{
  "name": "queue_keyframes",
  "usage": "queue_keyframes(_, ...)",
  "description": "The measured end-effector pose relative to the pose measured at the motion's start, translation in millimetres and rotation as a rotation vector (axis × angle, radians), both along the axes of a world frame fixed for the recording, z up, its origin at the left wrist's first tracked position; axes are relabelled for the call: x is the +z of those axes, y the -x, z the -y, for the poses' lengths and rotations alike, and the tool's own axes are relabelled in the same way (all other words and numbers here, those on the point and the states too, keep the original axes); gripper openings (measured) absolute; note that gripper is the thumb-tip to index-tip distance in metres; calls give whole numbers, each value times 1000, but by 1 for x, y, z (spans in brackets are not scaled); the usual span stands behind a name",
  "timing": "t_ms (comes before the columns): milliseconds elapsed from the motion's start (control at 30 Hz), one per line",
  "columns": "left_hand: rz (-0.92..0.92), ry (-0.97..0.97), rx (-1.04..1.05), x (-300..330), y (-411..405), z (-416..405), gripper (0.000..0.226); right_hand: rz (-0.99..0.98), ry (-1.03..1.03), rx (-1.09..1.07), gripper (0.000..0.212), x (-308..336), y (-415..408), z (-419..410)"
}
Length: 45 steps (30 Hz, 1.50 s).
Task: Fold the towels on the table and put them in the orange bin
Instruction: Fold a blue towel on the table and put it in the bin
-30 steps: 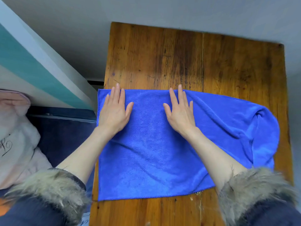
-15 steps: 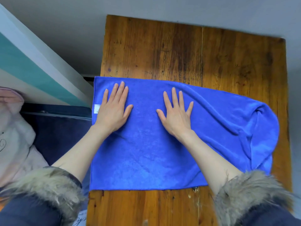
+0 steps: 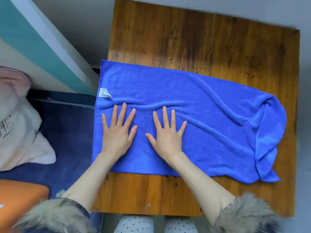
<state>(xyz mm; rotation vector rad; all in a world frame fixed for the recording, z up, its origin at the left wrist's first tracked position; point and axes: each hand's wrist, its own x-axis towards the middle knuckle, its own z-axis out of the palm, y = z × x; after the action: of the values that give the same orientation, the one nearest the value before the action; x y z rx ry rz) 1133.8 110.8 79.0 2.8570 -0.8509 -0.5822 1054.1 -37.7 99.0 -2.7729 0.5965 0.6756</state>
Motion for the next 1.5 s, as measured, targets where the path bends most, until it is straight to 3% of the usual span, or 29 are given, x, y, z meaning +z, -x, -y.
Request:
queue_keyframes(200, -17, 81, 80, 15, 7, 13, 55, 38, -119, -20, 69, 15, 4, 11)
queue_keyframes(300, 5, 116, 11, 24, 27, 37, 56, 114, -110, -96, 62, 22, 30, 40)
queue_keyframes(467, -18, 130, -162, 30, 76, 99, 57, 239, -36, -269, 57, 31, 91, 111)
queue_keyframes(667, -45, 123, -247, 34, 133, 175, 58, 242, 45, -478, 58, 36, 158, 197)
queue_keyframes(833, -57, 80, -279, 33, 170, 236, 72, 267, -33, -789, 64, 33, 194, 262)
queue_keyframes(900, -75, 33, -261, 29, 177, 258, 79, 269, -101, -918, 57, 30, 198, 282)
queue_keyframes(1000, -111, -63, -227, 21, 183, 278, 88, 179, -210, -888, 28, 25, 196, 301)
queue_keyframes(1067, -111, -109, -218, 18, 184, 281, 90, 161, -252, -863, 20, 25, 195, 312)
queue_keyframes(1367, -145, -108, -157, 22, 184, 287, 94, 400, -140, -930, 21, 38, 181, 405)
queue_keyframes(1500, -140, -33, -120, 28, 190, 294, 78, 350, -231, -1001, 29, 29, 191, 407)
